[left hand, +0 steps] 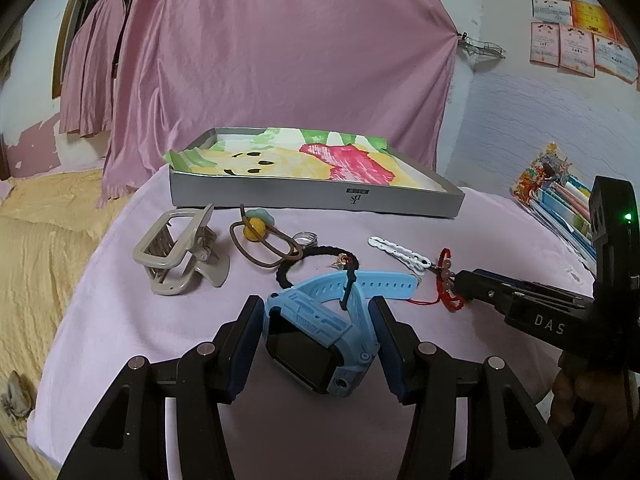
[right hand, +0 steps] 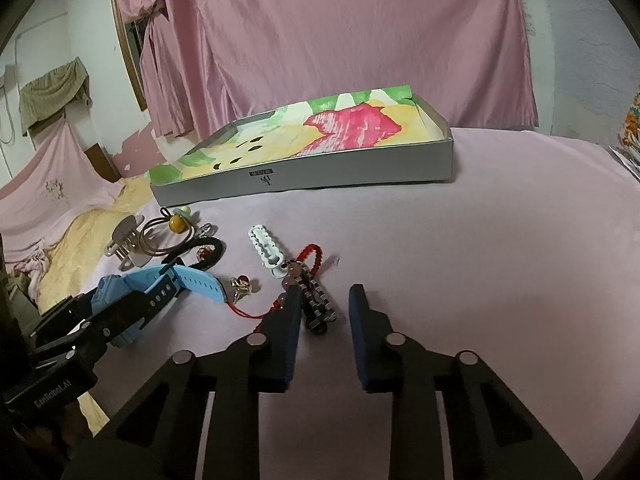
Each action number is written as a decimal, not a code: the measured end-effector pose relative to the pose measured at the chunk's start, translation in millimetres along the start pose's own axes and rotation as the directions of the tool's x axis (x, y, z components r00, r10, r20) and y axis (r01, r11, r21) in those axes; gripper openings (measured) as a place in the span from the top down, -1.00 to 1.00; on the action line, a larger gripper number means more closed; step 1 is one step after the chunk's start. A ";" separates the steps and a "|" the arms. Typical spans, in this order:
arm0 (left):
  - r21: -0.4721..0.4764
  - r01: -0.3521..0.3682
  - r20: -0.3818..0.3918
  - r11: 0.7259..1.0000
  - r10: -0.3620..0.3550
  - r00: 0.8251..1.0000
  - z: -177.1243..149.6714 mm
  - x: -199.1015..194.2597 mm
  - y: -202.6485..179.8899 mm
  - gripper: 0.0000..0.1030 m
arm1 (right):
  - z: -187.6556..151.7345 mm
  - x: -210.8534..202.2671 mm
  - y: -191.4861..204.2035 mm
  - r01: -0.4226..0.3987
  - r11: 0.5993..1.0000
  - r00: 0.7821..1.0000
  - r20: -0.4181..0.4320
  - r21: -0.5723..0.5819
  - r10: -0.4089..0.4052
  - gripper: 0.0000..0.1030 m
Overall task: Organize jewelry
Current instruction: 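Grasp the black chain keychain with red string with the right gripper while the left holds the watch, then carry the watch in the left gripper and keychain in the right gripper to the tray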
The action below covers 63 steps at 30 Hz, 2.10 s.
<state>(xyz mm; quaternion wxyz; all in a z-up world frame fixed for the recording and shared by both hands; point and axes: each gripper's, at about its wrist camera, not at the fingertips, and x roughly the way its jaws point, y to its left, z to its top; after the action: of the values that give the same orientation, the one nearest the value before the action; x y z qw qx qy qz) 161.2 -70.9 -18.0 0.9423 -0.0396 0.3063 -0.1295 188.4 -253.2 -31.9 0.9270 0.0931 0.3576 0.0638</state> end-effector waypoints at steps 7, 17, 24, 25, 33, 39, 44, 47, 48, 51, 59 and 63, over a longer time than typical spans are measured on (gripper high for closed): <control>-0.003 0.000 0.000 1.000 0.000 1.000 0.3 0.0 -0.4 0.01 | -2.8 -2.3 2.6 -0.002 1.000 1.000 -0.009 -0.027 0.002 0.70; -0.002 0.009 0.006 1.000 -0.009 1.000 -4.6 -2.9 -4.7 0.01 | -12.9 -23.2 -0.6 0.005 0.999 1.000 0.017 -0.051 -0.004 0.70; 0.000 0.012 0.011 1.000 -0.012 1.000 -11.1 -8.4 -7.9 0.01 | -23.2 -30.3 -2.8 0.004 0.997 1.000 -0.030 -0.073 -0.006 0.70; -0.001 0.012 0.013 1.000 -0.012 1.000 -12.1 -9.6 -8.3 0.01 | -25.7 -32.4 -3.1 0.004 0.997 1.000 -0.030 -0.074 -0.006 0.71; -0.005 0.018 0.021 1.000 -0.018 1.000 -18.3 -20.0 -11.3 0.01 | -35.7 -46.3 -3.2 -0.004 0.997 1.000 -0.010 -0.074 0.003 0.71; -0.011 0.013 0.045 1.000 -0.013 0.999 -17.4 -27.5 -11.4 0.02 | -34.3 -59.8 0.2 0.006 0.996 0.999 0.050 -0.091 -0.001 0.71; -0.004 0.006 0.070 1.000 -0.006 0.998 -13.8 -33.1 -11.8 0.02 | -28.6 -67.5 6.4 0.038 0.989 0.996 0.087 -0.144 -0.026 0.71; -0.003 0.005 0.079 1.000 -0.005 0.997 -10.3 -34.5 -11.3 0.02 | -23.8 -69.6 7.3 0.042 0.986 0.995 0.097 -0.159 -0.027 0.71; -0.006 0.005 0.081 1.000 -0.004 0.997 -9.2 -34.9 -10.5 0.02 | -21.8 -69.6 7.5 0.043 0.986 0.995 0.101 -0.164 -0.027 0.71; -0.013 0.001 0.089 1.000 0.000 0.996 -5.3 -35.5 -7.9 0.02 | -15.2 -70.4 9.9 0.042 0.983 0.994 0.111 -0.177 -0.022 0.71; -0.025 -0.014 0.107 1.000 0.017 0.994 9.1 -32.9 1.4 0.02 | 5.0 -56.2 25.3 0.031 0.955 0.996 0.085 -0.293 -0.006 0.71; -0.024 -0.014 0.109 1.000 0.016 0.994 14.9 -29.3 4.3 0.02 | 9.0 -47.4 35.0 0.040 0.905 0.999 0.024 -0.424 -0.032 0.71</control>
<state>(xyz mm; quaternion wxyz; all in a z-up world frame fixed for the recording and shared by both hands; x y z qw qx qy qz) 148.1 -59.0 10.1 0.9581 -0.0553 0.2559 -0.1165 157.8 -229.0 13.1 0.9291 -0.1166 0.3292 0.1221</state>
